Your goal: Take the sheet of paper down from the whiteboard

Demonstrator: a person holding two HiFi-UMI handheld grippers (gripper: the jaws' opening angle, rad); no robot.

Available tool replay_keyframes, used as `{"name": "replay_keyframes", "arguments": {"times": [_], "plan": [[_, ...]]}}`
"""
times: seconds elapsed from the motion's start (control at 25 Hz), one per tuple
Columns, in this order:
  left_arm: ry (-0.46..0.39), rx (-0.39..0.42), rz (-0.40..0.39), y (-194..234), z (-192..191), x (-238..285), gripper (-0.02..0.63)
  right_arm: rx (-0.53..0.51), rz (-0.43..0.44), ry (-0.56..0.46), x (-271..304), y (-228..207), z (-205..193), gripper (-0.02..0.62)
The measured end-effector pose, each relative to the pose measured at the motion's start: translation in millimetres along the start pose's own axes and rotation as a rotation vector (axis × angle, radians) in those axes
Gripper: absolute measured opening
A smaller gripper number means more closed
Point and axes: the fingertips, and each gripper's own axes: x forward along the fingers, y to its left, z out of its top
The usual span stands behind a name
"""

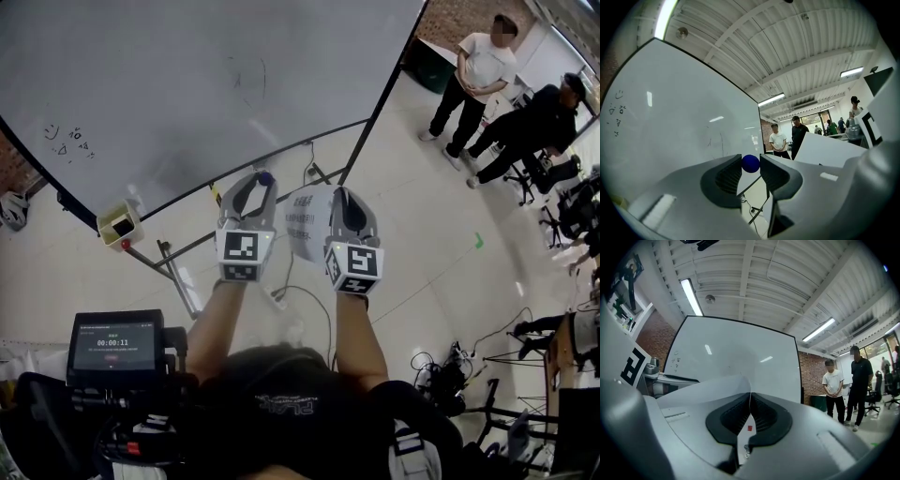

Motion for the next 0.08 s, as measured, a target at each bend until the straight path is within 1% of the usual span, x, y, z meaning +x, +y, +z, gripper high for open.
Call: {"name": "replay_keyframes", "arguments": {"times": [0.08], "plan": [[-0.001,0.002,-0.001,4.7,-0.7,-6.5,0.123,-0.004,0.000,-0.003,-2.7,8.0,0.6,0.014]]}}
